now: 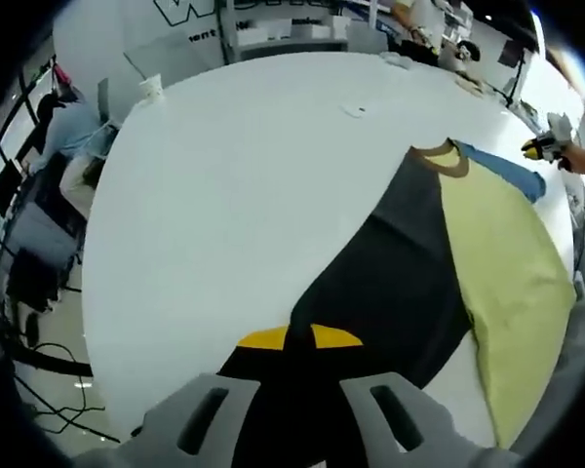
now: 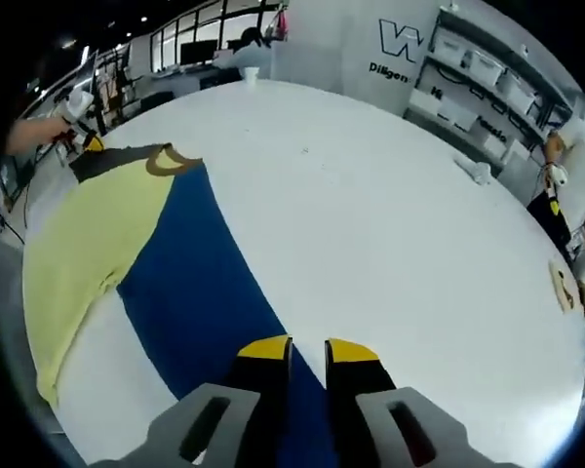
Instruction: Fold the garment on the visible template until the final outline fits inside the template.
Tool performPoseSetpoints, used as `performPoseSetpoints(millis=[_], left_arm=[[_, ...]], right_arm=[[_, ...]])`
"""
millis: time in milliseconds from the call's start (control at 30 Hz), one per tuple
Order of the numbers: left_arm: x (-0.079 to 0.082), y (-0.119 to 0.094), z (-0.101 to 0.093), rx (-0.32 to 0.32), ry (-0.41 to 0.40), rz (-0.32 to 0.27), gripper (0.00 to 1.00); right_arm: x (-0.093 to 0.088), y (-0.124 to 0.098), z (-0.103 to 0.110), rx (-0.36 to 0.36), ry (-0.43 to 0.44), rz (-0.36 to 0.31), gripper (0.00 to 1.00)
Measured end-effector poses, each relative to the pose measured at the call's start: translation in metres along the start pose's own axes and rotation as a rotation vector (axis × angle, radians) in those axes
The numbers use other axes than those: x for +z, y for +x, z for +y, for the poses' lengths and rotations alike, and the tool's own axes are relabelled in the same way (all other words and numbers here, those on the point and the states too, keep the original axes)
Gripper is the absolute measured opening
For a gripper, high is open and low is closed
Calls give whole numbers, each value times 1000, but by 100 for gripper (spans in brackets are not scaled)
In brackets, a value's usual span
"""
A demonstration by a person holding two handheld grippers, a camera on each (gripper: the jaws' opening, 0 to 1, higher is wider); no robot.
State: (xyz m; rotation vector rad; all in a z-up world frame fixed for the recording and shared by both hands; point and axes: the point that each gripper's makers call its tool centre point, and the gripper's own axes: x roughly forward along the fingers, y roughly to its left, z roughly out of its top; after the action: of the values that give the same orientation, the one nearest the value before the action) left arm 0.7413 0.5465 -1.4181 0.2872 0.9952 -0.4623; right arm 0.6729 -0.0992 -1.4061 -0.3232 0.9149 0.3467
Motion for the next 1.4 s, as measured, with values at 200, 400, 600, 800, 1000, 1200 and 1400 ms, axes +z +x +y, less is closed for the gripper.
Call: performPoseSetpoints(millis=[200,400,600,800,1000,1200,1400], left_arm=[[-16,-10,5,23,-17,3,17],[-28,-18,14,35,-69,3,21],[-39,-20,10,34,-88,17,22],[-42,-19,8,30,-97,23,21],[-46,-18,10,33,-108,31,20],[-50,-18,10,33,-110,39,19],[-51,-16,8,28,-108,42,19]], right_arm=[[-58,-23,-22,-65,111,75,11],[-95,-44,-39,-129,308,87,16],[-120,-47,-37,-139,455,119,25],[-121,-44,-26,-86,540,109,16],[-119,-50,-27,-81,532,92,0],[-114,-68,-31,-119,467,170,0],[-132,-69,-39,-209,365,320,0]])
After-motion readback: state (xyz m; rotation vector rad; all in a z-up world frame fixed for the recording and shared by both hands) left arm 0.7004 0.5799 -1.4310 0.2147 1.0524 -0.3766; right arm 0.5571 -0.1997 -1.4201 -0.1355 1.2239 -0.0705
